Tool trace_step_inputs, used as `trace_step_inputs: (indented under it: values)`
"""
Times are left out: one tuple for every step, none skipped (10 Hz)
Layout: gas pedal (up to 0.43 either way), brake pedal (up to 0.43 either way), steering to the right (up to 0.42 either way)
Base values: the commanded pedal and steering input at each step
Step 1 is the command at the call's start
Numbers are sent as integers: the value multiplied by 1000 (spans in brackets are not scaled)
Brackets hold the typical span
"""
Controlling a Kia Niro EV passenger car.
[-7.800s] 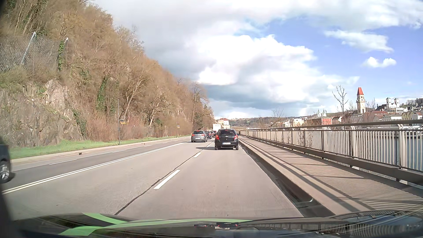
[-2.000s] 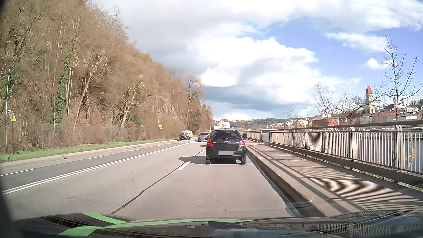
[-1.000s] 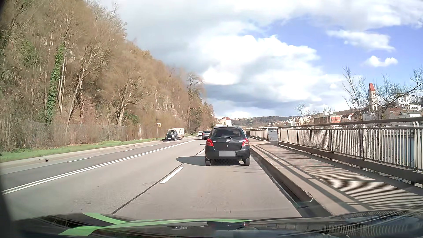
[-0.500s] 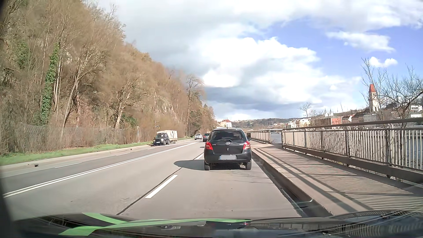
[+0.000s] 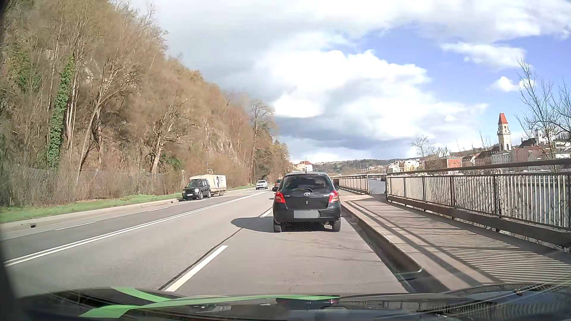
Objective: Follow the waypoints while adhering to traffic rules and regulations
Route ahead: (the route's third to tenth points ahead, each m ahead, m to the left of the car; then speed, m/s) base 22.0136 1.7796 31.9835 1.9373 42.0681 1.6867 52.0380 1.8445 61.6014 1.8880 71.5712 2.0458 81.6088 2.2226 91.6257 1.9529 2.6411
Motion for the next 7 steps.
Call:
trace_step_inputs:
  values:
    - [0,0,0]
    - [0,0,0]
    - [0,0,0]
    - [0,0,0]
    - [0,6,-1]
    - [0,12,-3]
    - [0,24,-4]
